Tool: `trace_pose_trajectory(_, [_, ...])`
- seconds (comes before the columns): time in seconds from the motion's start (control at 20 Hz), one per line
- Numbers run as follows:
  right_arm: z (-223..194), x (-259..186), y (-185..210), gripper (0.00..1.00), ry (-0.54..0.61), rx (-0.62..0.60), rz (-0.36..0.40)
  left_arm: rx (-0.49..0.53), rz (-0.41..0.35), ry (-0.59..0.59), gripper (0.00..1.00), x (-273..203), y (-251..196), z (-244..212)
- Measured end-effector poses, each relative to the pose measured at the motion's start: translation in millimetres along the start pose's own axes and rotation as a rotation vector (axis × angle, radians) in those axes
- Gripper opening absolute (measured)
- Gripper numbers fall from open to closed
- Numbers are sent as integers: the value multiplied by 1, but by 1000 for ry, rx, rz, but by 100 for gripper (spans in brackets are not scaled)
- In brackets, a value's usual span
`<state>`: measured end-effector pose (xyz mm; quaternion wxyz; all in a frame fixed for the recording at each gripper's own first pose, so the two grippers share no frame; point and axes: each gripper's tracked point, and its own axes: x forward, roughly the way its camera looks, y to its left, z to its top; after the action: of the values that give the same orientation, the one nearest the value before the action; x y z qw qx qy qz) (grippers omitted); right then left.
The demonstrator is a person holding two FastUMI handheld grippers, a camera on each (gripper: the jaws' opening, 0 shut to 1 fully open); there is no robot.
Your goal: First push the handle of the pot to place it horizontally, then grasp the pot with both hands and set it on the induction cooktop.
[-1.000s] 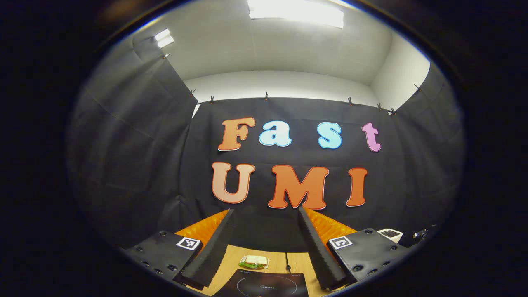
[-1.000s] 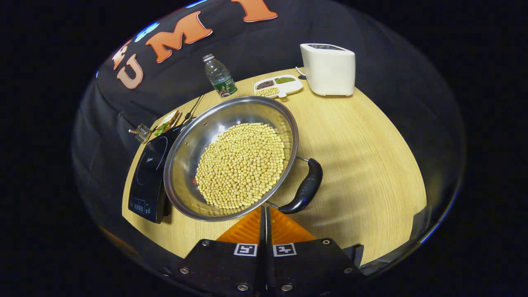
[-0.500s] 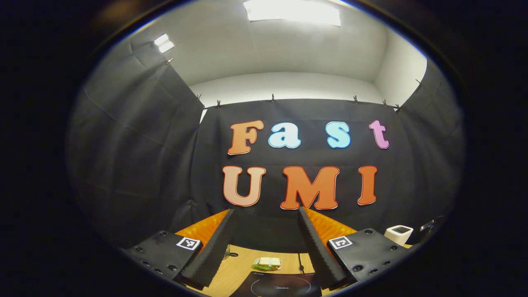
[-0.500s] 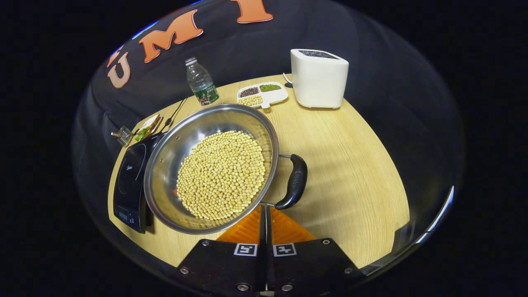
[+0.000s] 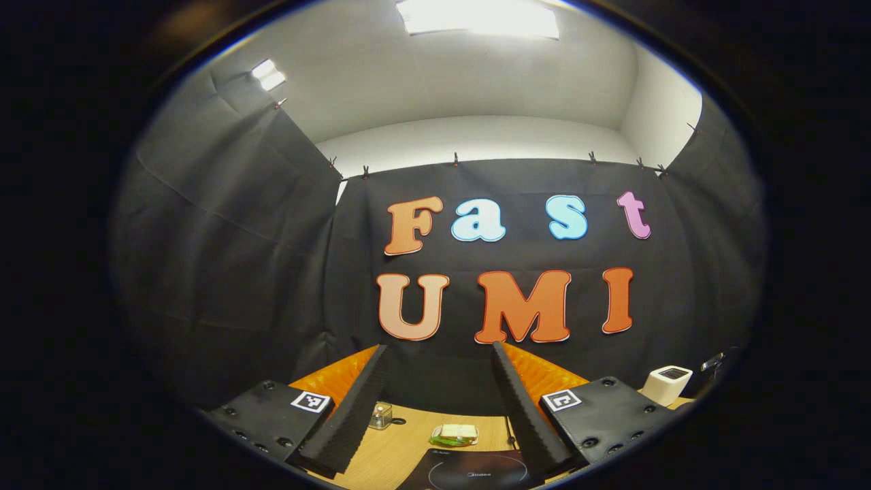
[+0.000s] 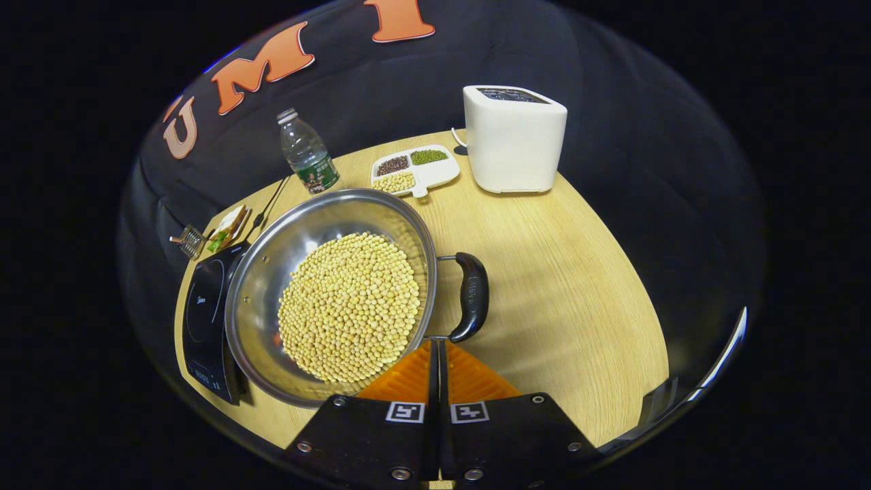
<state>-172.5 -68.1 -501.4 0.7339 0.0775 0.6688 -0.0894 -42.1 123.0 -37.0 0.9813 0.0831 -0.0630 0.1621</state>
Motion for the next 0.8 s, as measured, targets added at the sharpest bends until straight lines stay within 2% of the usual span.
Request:
trace_pose_trajectory(0.3, [28, 7, 0, 0, -38, 24, -8, -30, 7, 26, 98, 7, 8, -13])
trace_pose_trajectory(0.45, [29, 7, -1, 0, -38, -3, -18, -45, 1, 47, 97, 11, 6, -23])
trace_pose_trajectory(0.8, [38, 15, -2, 0, -50, 22, -21, -69, 6, 84, 98, 17, 4, -35])
